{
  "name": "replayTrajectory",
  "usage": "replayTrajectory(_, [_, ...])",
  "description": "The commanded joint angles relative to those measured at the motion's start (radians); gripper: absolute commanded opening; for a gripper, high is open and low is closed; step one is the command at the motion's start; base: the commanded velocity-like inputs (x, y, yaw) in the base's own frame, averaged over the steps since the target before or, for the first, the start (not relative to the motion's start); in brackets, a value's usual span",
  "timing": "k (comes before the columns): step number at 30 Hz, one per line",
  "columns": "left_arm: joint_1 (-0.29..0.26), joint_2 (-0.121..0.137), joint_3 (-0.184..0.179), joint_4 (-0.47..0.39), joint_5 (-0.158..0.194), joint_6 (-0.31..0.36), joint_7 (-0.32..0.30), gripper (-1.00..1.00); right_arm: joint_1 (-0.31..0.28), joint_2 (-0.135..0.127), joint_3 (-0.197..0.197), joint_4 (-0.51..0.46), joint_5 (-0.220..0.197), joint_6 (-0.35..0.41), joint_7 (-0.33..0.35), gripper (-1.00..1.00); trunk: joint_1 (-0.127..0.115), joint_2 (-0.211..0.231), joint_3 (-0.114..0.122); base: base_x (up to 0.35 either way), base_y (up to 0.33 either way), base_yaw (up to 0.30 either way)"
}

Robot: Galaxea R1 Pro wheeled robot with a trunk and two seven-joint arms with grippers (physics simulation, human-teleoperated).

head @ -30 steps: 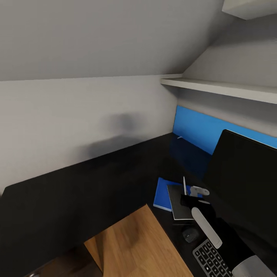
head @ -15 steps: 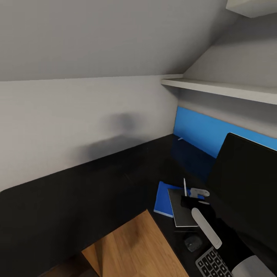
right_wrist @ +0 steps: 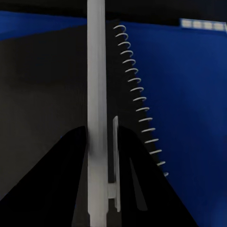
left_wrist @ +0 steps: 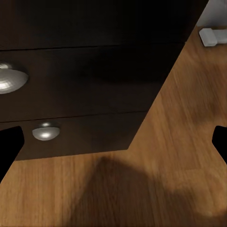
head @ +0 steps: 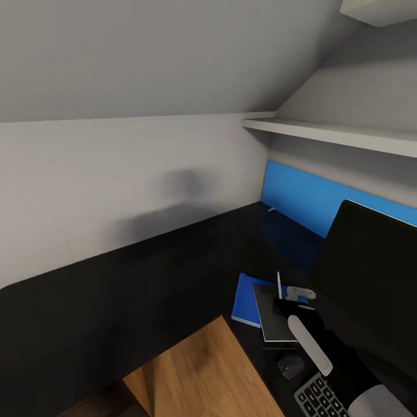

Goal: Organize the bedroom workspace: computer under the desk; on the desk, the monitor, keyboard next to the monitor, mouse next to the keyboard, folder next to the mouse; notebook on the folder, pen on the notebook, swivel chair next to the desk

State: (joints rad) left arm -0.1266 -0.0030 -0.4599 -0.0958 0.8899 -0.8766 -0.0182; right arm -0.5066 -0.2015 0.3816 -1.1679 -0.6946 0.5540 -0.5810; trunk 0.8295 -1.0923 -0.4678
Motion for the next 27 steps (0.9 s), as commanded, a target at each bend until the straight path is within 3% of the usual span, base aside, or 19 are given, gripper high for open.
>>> replayTrajectory(1, [-0.001, 0.000, -0.008, 0.001, 0.011, -0.004, -0.002, 1.00, -0.001, -0.001, 0.004, 0.007, -0.009, 0.000, -0.010, -1.00, 0.000, -0.001, -0.001, 0.000, 0.000, 0.000])
replayTrajectory(21, [-0.001, 0.000, -0.008, 0.001, 0.011, -0.004, -0.002, 1.00, -0.001, 0.002, 0.008, 0.040, -0.007, -0.008, 0.006, -1.00, 0.000, -0.001, -0.001, 0.000, 0.000, 0.000])
replayTrajectory(27, [-0.001, 0.000, -0.008, 0.001, 0.011, -0.004, -0.003, 1.00, -0.001, 0.005, 0.009, 0.042, 0.019, -0.008, 0.011, -1.00, 0.000, -0.001, -0.001, 0.000, 0.000, 0.000])
